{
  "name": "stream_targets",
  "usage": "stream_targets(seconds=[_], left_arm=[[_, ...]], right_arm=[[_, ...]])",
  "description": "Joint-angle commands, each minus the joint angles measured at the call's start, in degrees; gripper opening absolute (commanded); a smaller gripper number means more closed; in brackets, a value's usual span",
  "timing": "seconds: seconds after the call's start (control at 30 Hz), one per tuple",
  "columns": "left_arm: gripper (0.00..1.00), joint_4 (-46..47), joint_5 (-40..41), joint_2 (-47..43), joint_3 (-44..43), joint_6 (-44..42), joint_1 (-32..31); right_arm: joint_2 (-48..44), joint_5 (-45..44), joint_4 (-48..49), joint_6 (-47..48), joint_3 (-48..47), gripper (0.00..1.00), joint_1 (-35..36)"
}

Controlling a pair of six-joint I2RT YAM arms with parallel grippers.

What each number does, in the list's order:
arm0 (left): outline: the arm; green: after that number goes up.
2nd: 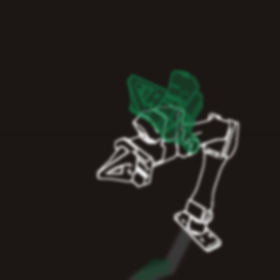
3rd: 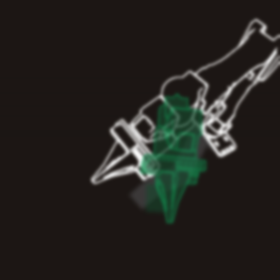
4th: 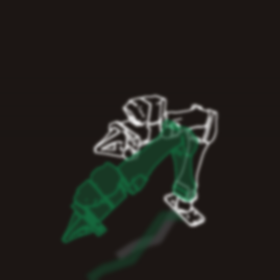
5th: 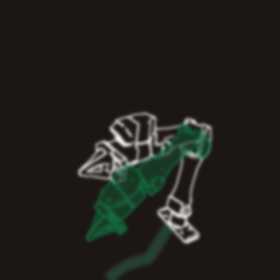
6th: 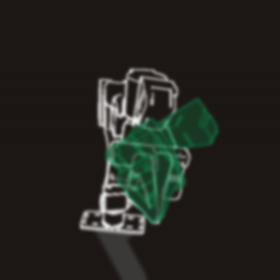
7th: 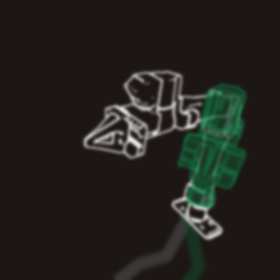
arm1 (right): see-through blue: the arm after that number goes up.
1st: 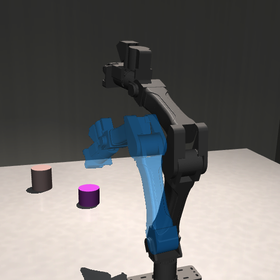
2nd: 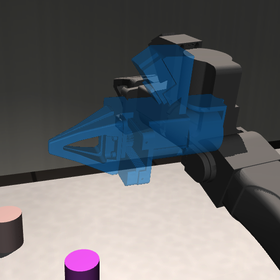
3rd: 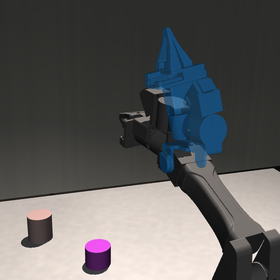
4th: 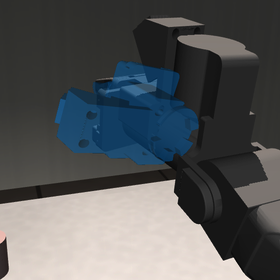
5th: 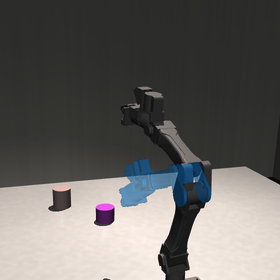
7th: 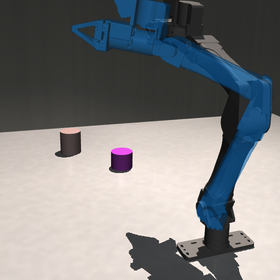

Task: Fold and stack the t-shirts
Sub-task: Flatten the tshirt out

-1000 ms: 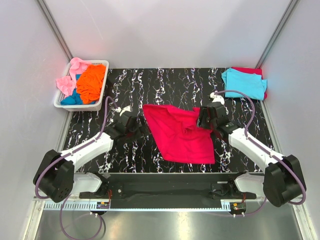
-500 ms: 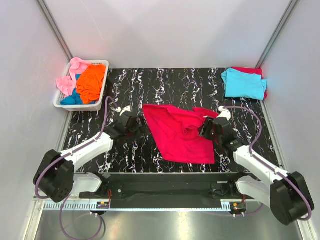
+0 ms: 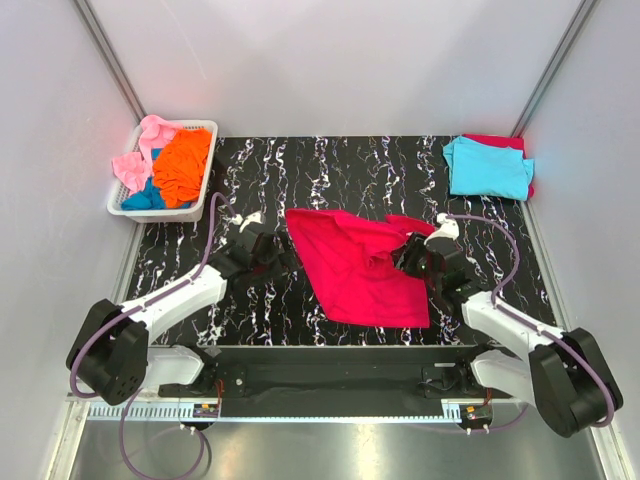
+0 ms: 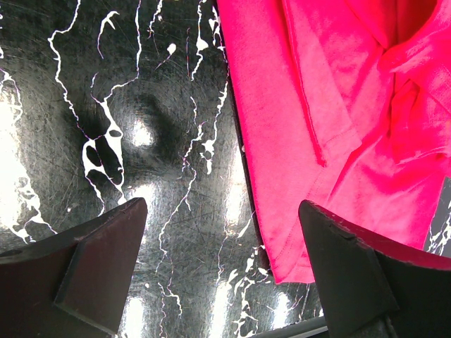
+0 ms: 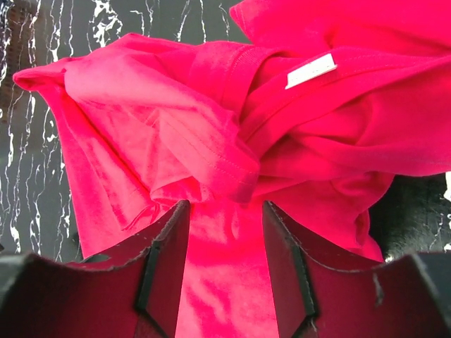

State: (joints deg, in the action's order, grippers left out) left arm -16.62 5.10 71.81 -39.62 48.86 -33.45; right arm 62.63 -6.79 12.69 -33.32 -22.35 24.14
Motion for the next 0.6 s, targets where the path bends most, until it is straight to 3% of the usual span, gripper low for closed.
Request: stream_targets(seconds=[0.0, 0.57], left_arm=[[0.94, 1.9, -0.4, -1.1, -0.9, -1.0, -0.2], [0.94, 1.4, 0.1, -0.7, -1.5, -1.5, -0.2]], right_arm=[[1.2, 0.1, 5.9, 0.3, 0.2, 0.52, -0.8], [7.4, 0.2, 11.9, 3.0, 0.4, 0.46, -1.9]])
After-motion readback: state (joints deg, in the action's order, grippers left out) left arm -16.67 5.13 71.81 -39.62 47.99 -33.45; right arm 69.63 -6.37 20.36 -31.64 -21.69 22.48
